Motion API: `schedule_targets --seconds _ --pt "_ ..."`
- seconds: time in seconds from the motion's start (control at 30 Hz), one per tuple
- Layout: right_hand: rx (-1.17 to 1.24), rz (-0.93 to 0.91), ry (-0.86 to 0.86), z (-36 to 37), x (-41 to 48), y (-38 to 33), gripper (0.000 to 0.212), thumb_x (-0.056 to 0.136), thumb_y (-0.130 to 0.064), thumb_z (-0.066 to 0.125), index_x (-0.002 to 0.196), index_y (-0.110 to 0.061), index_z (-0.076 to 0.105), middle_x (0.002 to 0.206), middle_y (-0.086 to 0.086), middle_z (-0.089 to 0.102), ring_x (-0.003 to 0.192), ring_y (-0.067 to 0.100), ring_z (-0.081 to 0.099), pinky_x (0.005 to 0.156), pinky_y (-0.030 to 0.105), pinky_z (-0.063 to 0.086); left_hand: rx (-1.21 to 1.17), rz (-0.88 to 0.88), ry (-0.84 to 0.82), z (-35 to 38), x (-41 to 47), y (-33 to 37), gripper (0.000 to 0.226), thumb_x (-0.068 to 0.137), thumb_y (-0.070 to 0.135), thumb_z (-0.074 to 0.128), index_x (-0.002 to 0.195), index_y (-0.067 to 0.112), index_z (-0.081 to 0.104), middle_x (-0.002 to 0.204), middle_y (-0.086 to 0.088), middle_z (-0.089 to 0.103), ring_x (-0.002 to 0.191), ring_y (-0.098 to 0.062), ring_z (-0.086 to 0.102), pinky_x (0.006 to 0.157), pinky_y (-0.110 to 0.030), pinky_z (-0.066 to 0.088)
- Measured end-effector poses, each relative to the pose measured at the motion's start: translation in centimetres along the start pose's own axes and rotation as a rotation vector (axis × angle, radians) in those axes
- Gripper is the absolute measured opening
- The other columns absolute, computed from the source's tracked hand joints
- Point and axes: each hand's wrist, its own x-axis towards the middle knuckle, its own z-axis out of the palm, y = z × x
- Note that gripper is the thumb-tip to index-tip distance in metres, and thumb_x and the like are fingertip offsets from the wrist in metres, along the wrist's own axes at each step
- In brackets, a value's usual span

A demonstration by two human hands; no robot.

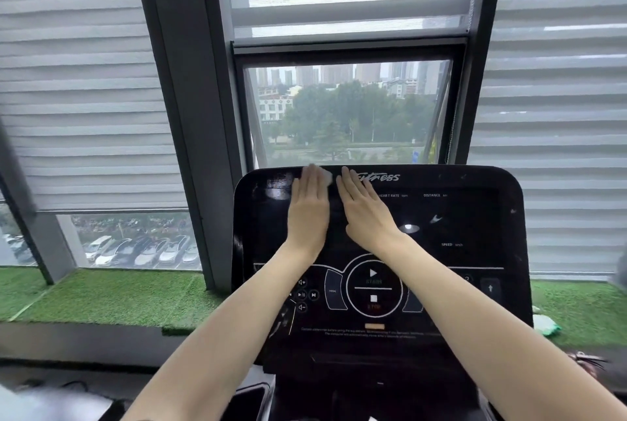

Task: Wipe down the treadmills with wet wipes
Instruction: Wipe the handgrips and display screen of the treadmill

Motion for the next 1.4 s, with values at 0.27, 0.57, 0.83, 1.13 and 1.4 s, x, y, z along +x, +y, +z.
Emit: schedule_targets --seconds 0.27,0.57,0.83,1.13,1.4 --pt "0.005 0.109 0.044 -0.4 -2.4 2.2 0.084 0.080 0.006 0.044 0.152 0.001 0.002 0.160 0.017 -0.007 0.149 0.027 -0.008 0.121 0.036 -0.006 -0.047 -0.222 0.068 -0.2 0.0 -2.1 0.080 0.080 -0.021 0.049 0.151 0.001 0.017 0.159 -0.017 0.014 0.148 -0.028 0.010 0.119 -0.037 -0.001" --pt "0.013 0.075 0.064 -0.2 -2.5 3.2 0.083 0.079 0.005 0.047 0.152 0.001 0.008 0.161 0.017 0.003 0.149 0.028 0.002 0.120 0.038 -0.002 -0.045 -0.064 0.091 0.4 -0.2 -2.2 0.079 0.077 -0.019 0.055 0.148 -0.004 0.024 0.155 -0.022 0.024 0.145 -0.032 0.021 0.119 -0.041 0.012" --pt "-0.007 0.008 0.099 0.2 -2.6 4.2 0.085 0.074 0.006 0.056 0.150 0.004 0.017 0.159 0.020 0.013 0.148 0.031 0.015 0.120 0.041 0.005 -0.125 0.064 0.079 1.1 0.8 -0.7 0.068 0.083 -0.013 0.046 0.148 -0.001 0.029 0.155 -0.019 0.026 0.145 -0.030 0.022 0.119 -0.042 0.015" --pt "0.056 -0.058 0.122 0.3 -2.7 5.3 0.082 0.076 0.009 0.051 0.150 0.002 0.019 0.159 0.017 0.014 0.148 0.026 0.012 0.119 0.038 -0.004 -0.183 0.121 0.026 1.3 1.2 3.4 0.071 0.083 -0.010 0.056 0.147 -0.002 0.027 0.154 -0.020 0.025 0.144 -0.032 0.022 0.116 -0.042 0.011" --pt "0.088 -0.081 0.118 0.4 -2.8 5.7 0.082 0.076 0.008 0.055 0.150 0.002 0.020 0.158 0.017 0.017 0.148 0.027 0.014 0.119 0.041 -0.003 -0.179 -0.046 0.031 0.9 0.9 5.3 0.076 0.084 -0.016 0.049 0.151 0.002 0.017 0.159 -0.017 0.013 0.148 -0.026 0.007 0.119 -0.038 0.000"
